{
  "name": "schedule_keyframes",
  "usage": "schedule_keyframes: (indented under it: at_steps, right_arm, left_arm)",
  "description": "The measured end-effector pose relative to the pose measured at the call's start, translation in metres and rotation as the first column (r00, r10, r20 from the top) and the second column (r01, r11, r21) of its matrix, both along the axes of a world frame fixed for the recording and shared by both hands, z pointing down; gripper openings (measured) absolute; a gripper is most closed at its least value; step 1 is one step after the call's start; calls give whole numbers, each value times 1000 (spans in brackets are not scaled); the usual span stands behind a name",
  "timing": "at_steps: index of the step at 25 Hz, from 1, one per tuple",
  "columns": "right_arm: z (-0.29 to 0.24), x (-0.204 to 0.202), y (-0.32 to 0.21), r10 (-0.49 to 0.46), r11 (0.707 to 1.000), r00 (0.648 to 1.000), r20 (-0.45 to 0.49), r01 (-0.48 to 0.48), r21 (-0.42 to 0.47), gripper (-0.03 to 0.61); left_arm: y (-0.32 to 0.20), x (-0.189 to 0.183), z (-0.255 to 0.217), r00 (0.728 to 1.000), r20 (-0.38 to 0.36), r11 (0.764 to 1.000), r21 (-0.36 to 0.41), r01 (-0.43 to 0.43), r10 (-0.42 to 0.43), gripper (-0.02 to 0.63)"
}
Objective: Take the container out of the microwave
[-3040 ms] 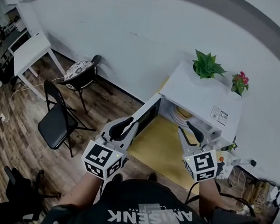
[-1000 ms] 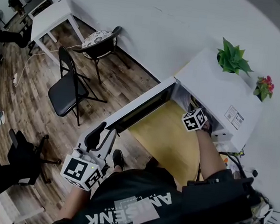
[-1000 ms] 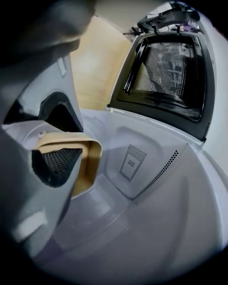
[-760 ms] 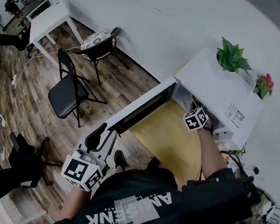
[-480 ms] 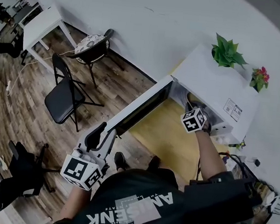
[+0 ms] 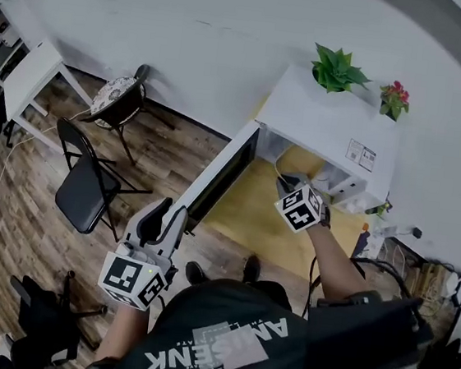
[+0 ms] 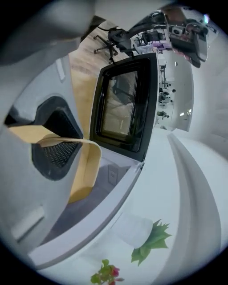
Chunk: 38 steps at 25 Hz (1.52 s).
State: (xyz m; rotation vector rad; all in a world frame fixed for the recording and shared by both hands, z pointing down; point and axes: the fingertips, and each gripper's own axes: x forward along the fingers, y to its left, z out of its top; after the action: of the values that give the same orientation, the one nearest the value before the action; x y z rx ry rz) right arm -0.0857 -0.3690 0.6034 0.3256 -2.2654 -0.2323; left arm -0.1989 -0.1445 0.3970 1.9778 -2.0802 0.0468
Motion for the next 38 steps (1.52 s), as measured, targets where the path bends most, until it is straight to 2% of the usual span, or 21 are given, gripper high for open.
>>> schedule_keyframes:
  at_steps: [6, 13, 26, 38]
  right_arm:
    - [-27, 4, 47, -5, 999, 999, 41, 7, -35, 28]
    - [-72, 7, 83, 15, 999, 994, 108, -10, -42, 28]
    - [-168, 31, 104, 95, 994, 965, 243, -104, 26, 28]
    - [-226, 63, 101, 152, 976, 938, 313, -192, 101, 28]
  left_arm:
    - [-3, -7, 2, 998, -9, 997, 16, -69, 69, 115]
    - [-9, -13, -5, 990, -12, 989, 46, -139, 140, 71]
    - [-39, -14, -17, 967, 21, 964, 76, -255, 254, 25]
    - [-60, -18, -37, 970, 53, 965, 104, -242, 237, 2]
